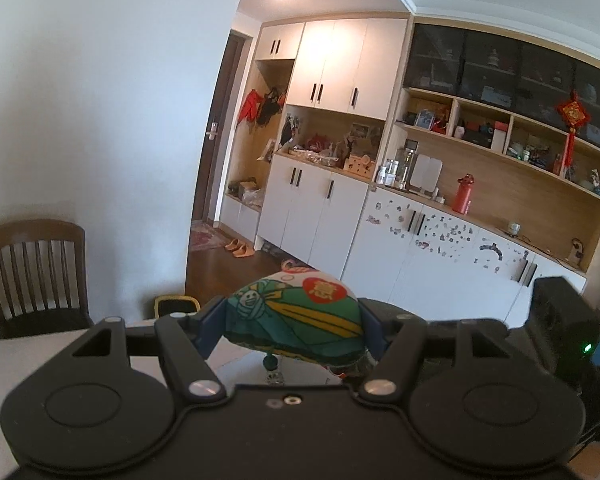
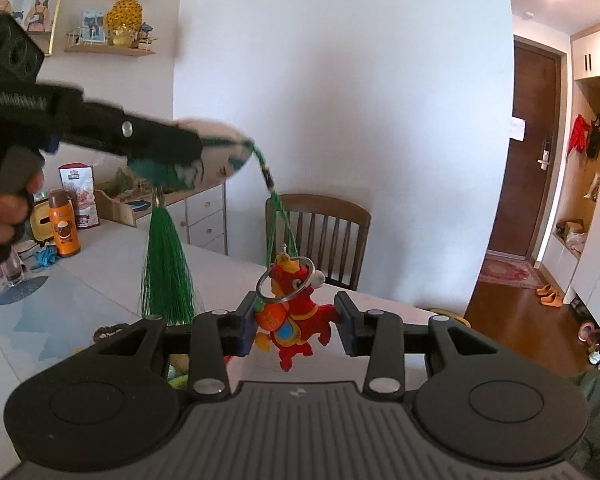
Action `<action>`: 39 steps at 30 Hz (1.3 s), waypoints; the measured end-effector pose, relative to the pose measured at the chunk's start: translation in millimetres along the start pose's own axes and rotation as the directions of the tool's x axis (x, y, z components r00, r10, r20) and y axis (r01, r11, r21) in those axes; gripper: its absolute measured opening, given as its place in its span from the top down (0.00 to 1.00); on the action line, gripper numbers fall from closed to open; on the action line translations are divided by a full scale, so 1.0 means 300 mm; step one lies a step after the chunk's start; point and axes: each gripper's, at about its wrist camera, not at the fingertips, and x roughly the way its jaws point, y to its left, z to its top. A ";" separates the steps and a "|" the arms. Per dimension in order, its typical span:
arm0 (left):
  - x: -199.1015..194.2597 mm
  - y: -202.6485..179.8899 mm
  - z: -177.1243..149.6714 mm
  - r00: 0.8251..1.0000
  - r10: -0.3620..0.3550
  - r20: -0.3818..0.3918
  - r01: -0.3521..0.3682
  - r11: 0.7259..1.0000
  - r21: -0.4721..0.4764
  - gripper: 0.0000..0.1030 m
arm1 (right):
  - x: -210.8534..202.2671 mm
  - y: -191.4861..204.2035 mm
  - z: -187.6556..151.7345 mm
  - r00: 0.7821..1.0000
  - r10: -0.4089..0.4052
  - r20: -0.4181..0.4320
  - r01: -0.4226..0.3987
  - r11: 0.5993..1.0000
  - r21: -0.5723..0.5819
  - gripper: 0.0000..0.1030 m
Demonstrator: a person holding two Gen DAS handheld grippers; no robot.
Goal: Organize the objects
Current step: 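Carry the pouch and keychain with both tools over the red shoebox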
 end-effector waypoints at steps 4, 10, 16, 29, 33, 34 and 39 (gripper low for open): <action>0.067 0.026 -0.028 1.000 0.008 -0.013 -0.008 0.999 -0.034 0.34 | -0.002 -0.064 0.001 1.000 0.011 0.000 -0.011 1.000 0.026 0.62; 0.170 0.078 -0.057 0.999 0.029 -0.037 -0.032 0.996 -0.078 0.34 | -0.008 -0.158 -0.004 1.000 0.013 0.004 -0.013 0.998 0.062 0.62; 0.258 0.102 -0.075 0.997 0.042 -0.062 -0.047 0.995 -0.091 0.34 | 0.006 -0.235 -0.016 1.000 0.014 0.008 -0.015 0.996 0.090 0.62; 0.504 0.145 -0.182 0.978 0.055 -0.200 -0.071 0.995 -0.072 0.34 | 0.218 -0.304 -0.143 0.990 -0.004 -0.138 0.016 0.996 0.086 0.62; 0.596 0.168 -0.248 0.958 0.068 -0.277 -0.091 0.993 -0.073 0.34 | 0.322 -0.301 -0.202 0.967 -0.004 -0.253 0.020 0.998 0.059 0.62; 0.614 0.173 -0.266 0.952 0.106 -0.287 -0.135 0.987 -0.082 0.34 | 0.346 -0.301 -0.214 0.960 0.000 -0.279 0.015 0.998 0.054 0.62; 0.689 0.200 -0.339 0.916 0.121 -0.383 -0.164 0.983 -0.079 0.34 | 0.454 -0.292 -0.282 0.917 -0.007 -0.400 0.023 0.999 0.035 0.62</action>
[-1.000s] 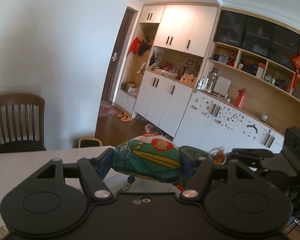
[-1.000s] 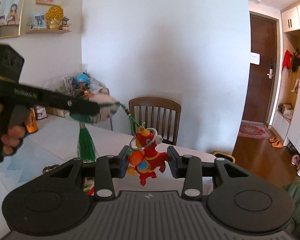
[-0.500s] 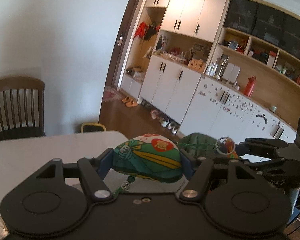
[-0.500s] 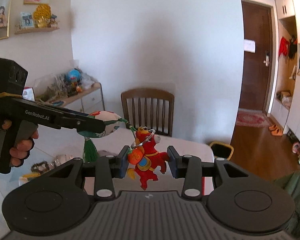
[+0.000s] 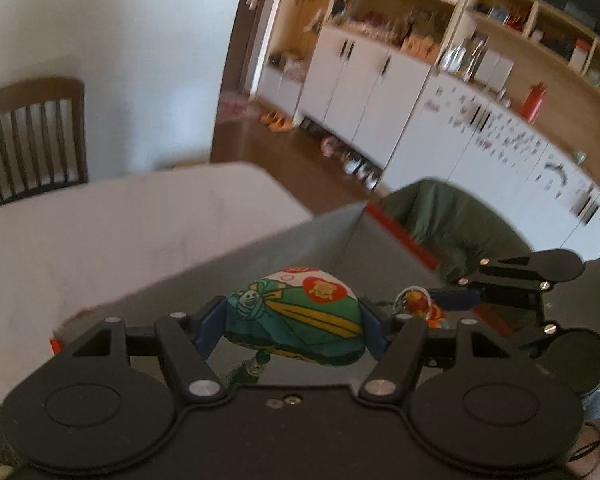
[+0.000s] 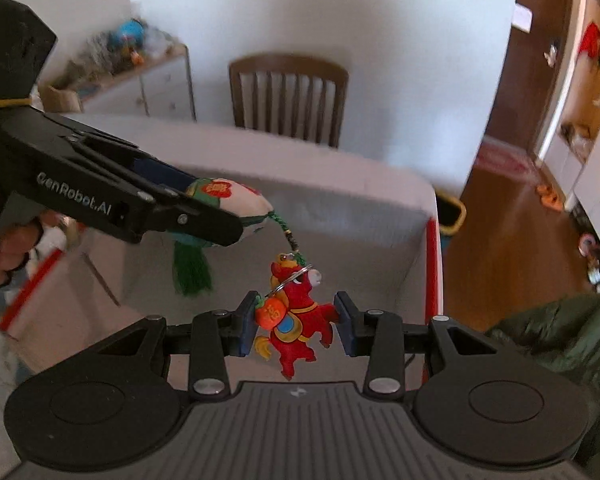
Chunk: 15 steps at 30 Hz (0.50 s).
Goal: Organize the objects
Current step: 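Carry the pouch and keychain with both tools over the red shoebox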
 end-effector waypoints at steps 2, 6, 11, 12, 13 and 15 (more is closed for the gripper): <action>0.032 0.003 -0.009 0.999 0.019 -0.040 -0.018 1.000 0.006 0.34 | 0.032 0.000 -0.005 0.999 0.008 -0.036 -0.008 1.000 0.002 0.62; 0.082 0.022 -0.027 0.989 0.057 -0.135 -0.058 0.998 -0.002 0.34 | 0.081 0.018 -0.009 0.994 0.003 -0.111 -0.006 1.000 -0.021 0.62; 0.139 0.038 -0.034 0.961 0.097 -0.261 -0.101 0.995 -0.002 0.34 | 0.129 0.048 -0.011 0.976 -0.003 -0.218 -0.010 0.998 -0.060 0.62; 0.146 0.042 -0.037 0.955 0.104 -0.278 -0.107 0.994 0.003 0.34 | 0.134 0.052 -0.019 0.973 -0.006 -0.229 -0.008 0.998 -0.061 0.62; 0.156 0.044 -0.040 0.948 0.106 -0.300 -0.109 0.994 0.006 0.34 | 0.139 0.053 -0.014 0.971 -0.007 -0.240 -0.009 0.998 -0.063 0.62; 0.164 0.049 -0.047 0.938 0.120 -0.324 -0.123 0.992 0.010 0.34 | 0.150 0.061 -0.018 0.964 -0.008 -0.265 -0.010 0.998 -0.066 0.62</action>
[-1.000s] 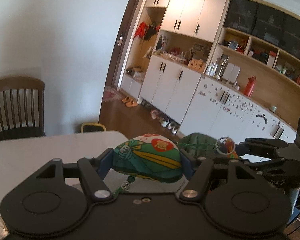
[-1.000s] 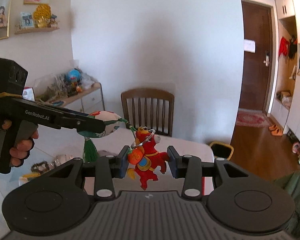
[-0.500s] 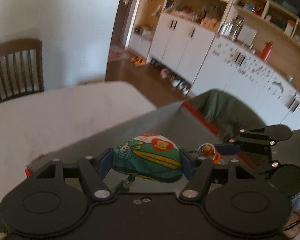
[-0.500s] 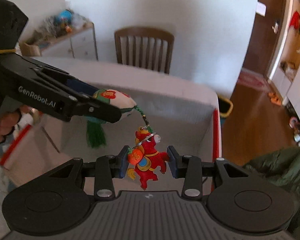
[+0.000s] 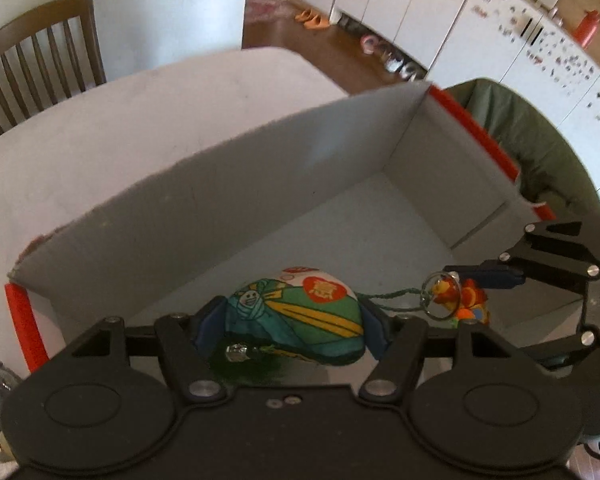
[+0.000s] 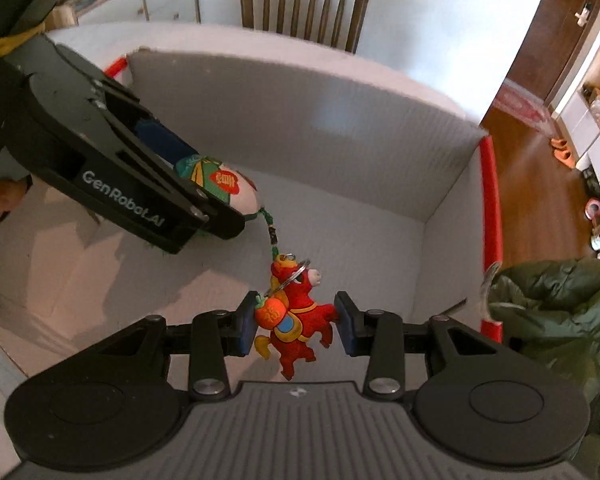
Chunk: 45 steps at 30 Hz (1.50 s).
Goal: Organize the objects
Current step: 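Carry the pouch and keychain with both tools over the red shoebox, then lower the pouch into the shoebox and open both tools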
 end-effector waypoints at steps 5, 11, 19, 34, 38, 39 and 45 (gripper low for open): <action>0.032 0.017 -0.002 0.997 0.009 -0.077 -0.009 1.000 -0.003 0.32 | 0.014 0.003 0.007 0.999 0.023 -0.033 -0.022 1.000 0.019 0.61; 0.037 0.039 -0.013 0.994 0.012 -0.112 -0.013 1.000 -0.007 0.28 | 0.020 -0.011 0.023 0.999 0.013 -0.042 -0.012 0.999 0.035 0.61; -0.005 0.013 -0.024 0.997 0.010 -0.083 -0.012 1.000 -0.021 0.18 | -0.024 -0.026 -0.006 1.000 0.019 -0.010 -0.018 0.999 0.049 0.53; -0.305 -0.049 -0.126 0.994 -0.013 0.109 0.006 0.998 0.063 0.16 | -0.262 0.003 -0.072 0.990 0.017 0.139 -0.035 0.991 0.130 0.45; -0.407 -0.064 -0.162 0.984 -0.020 0.176 0.010 0.998 0.061 0.16 | -0.341 0.034 -0.086 0.982 0.005 0.188 -0.034 0.987 0.154 0.44; -0.424 -0.070 -0.169 0.981 -0.021 0.193 0.010 0.998 0.060 0.16 | -0.362 0.042 -0.090 0.980 0.001 0.201 -0.033 0.987 0.160 0.44; -0.576 -0.081 -0.243 0.955 -0.033 0.294 0.019 0.999 0.050 0.16 | -0.481 0.092 -0.111 0.961 -0.022 0.275 -0.034 0.980 0.197 0.44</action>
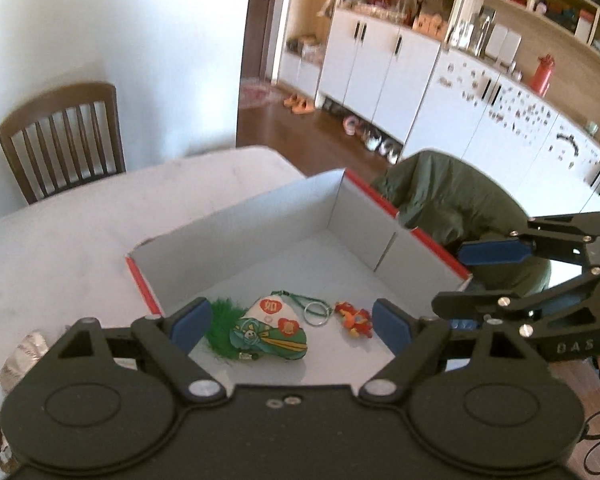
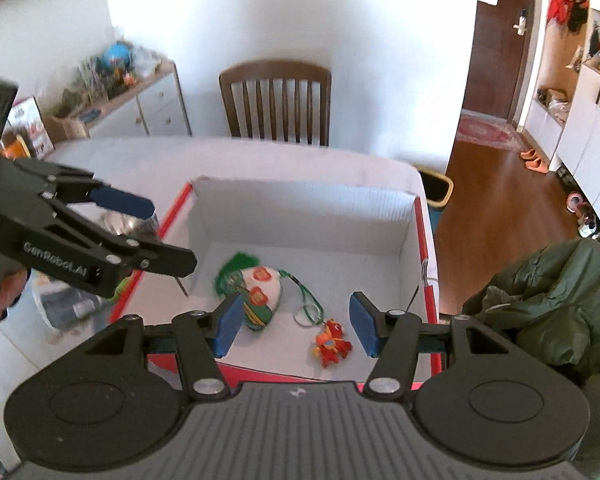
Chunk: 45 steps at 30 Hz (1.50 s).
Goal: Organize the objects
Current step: 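Lower the pouch into the shoebox and open both tools, then move both tools back from the shoebox to the pile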
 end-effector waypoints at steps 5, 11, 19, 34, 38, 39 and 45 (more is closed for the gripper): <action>-0.110 0.001 -0.031 0.997 0.005 0.071 -0.005 1.000 -0.008 0.14 | -0.081 0.061 0.006 0.998 -0.009 0.066 0.008 1.000 0.021 0.44; -0.244 0.040 -0.087 0.991 0.026 0.129 -0.023 0.999 -0.023 0.13 | -0.141 0.144 0.006 0.993 0.002 0.115 -0.008 0.999 0.045 0.44; -0.394 0.146 -0.175 0.977 0.085 0.196 -0.072 0.995 -0.071 0.05 | -0.178 0.299 0.003 0.987 0.023 0.161 -0.031 0.999 0.043 0.37; -0.515 0.398 -0.379 0.957 0.196 0.215 -0.156 0.969 -0.190 0.01 | -0.116 0.542 -0.029 0.985 0.050 0.168 -0.060 0.997 0.054 0.19; -0.510 0.464 -0.440 0.961 0.207 0.182 -0.169 0.964 -0.204 0.01 | -0.088 0.594 -0.039 0.985 0.060 0.161 -0.069 0.996 0.055 0.17; -0.511 0.477 -0.456 0.962 0.204 0.183 -0.166 0.965 -0.204 0.01 | -0.079 0.605 -0.041 0.986 0.062 0.156 -0.073 0.995 0.061 0.17; -0.494 0.545 -0.534 0.957 0.224 0.186 -0.183 0.960 -0.213 0.01 | -0.018 0.667 -0.050 0.990 0.063 0.124 -0.073 0.994 0.079 0.16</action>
